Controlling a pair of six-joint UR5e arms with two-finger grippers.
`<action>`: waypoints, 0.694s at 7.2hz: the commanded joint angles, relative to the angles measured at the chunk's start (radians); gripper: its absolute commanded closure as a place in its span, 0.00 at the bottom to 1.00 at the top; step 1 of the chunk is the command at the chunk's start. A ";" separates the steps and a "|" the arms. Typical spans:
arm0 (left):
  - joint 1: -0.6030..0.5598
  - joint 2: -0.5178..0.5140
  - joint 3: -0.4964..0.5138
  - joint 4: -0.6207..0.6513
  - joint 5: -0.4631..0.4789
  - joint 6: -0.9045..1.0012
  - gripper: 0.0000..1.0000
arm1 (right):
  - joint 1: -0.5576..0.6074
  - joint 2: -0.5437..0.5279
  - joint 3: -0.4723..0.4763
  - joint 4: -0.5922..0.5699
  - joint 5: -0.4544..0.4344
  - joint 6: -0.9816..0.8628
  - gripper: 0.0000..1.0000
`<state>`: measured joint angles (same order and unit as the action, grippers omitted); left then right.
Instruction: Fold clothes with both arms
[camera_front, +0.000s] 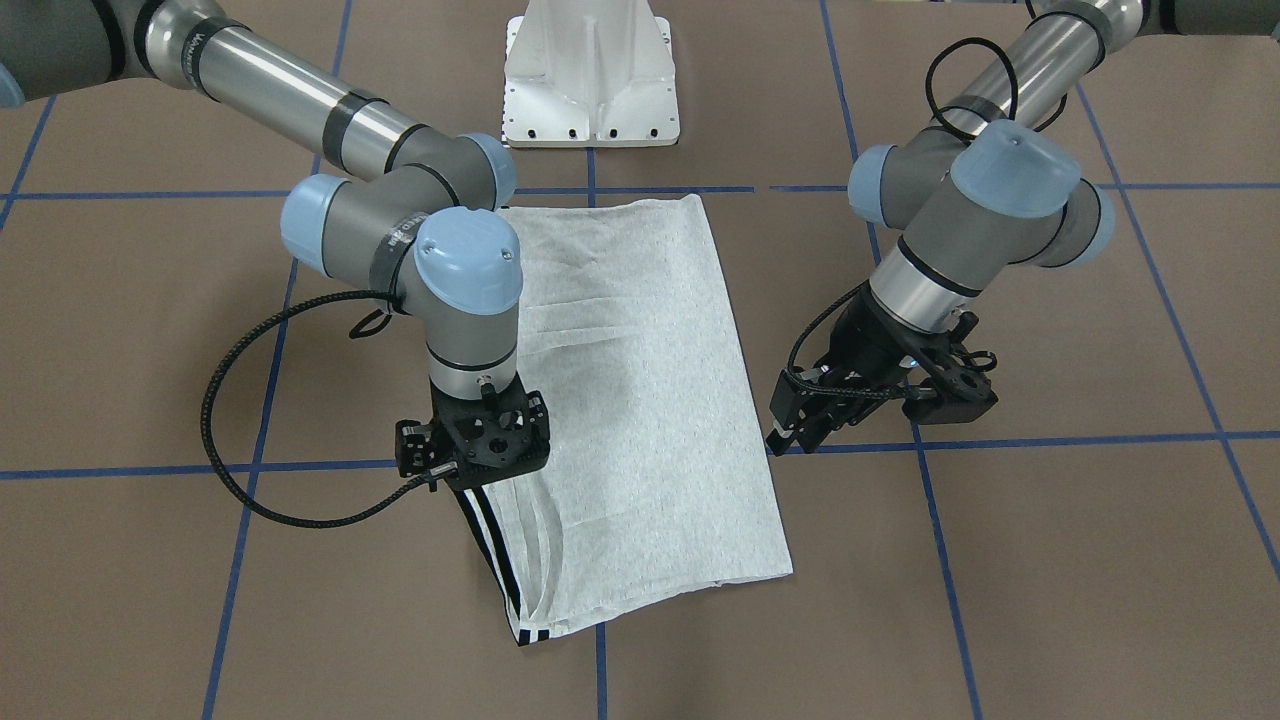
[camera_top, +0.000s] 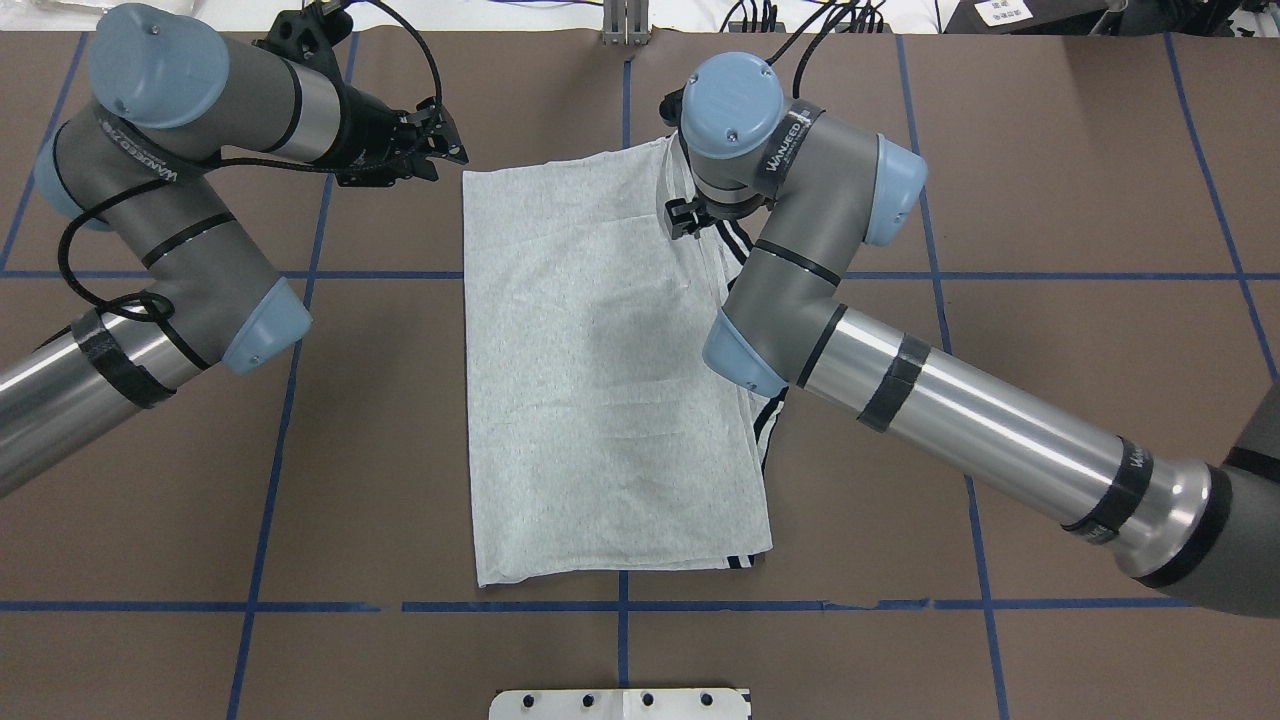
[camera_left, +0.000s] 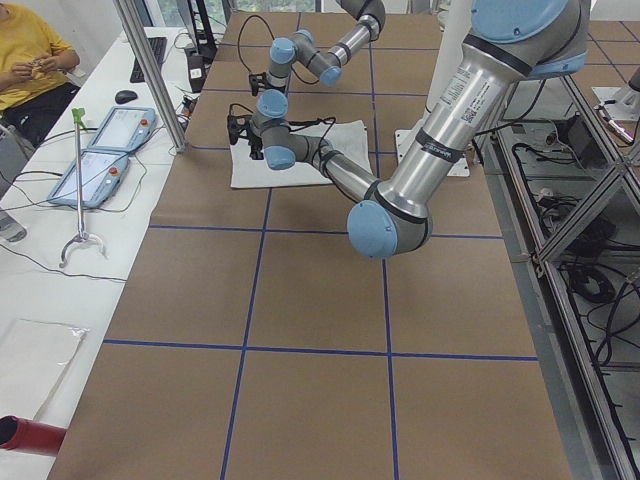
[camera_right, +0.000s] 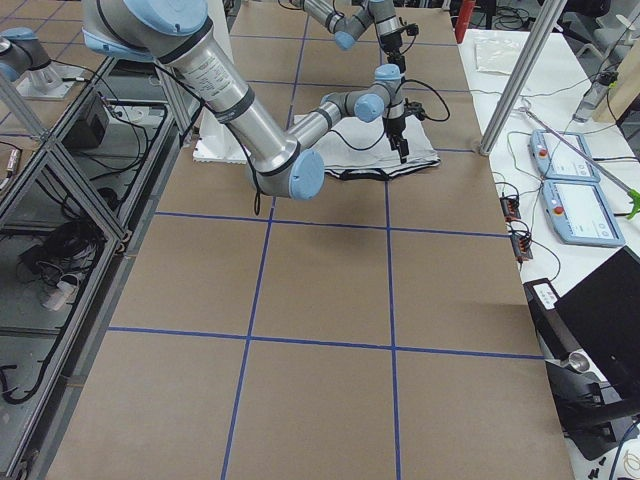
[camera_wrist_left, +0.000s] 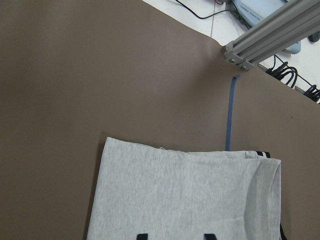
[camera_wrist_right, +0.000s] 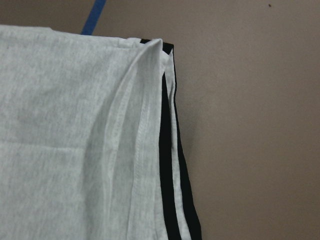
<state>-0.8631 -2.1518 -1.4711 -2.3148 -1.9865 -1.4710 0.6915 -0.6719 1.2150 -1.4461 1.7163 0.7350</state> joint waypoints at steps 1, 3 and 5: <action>0.001 0.010 0.000 0.000 0.000 0.000 0.52 | -0.003 0.090 -0.142 0.044 -0.010 0.014 0.00; 0.001 0.018 0.000 -0.003 0.000 0.001 0.52 | -0.012 0.094 -0.188 0.047 -0.050 0.012 0.00; 0.001 0.020 0.000 -0.005 -0.012 0.001 0.51 | -0.012 0.083 -0.227 0.099 -0.057 0.010 0.00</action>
<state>-0.8621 -2.1342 -1.4711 -2.3185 -1.9928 -1.4696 0.6798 -0.5829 1.0135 -1.3741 1.6648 0.7469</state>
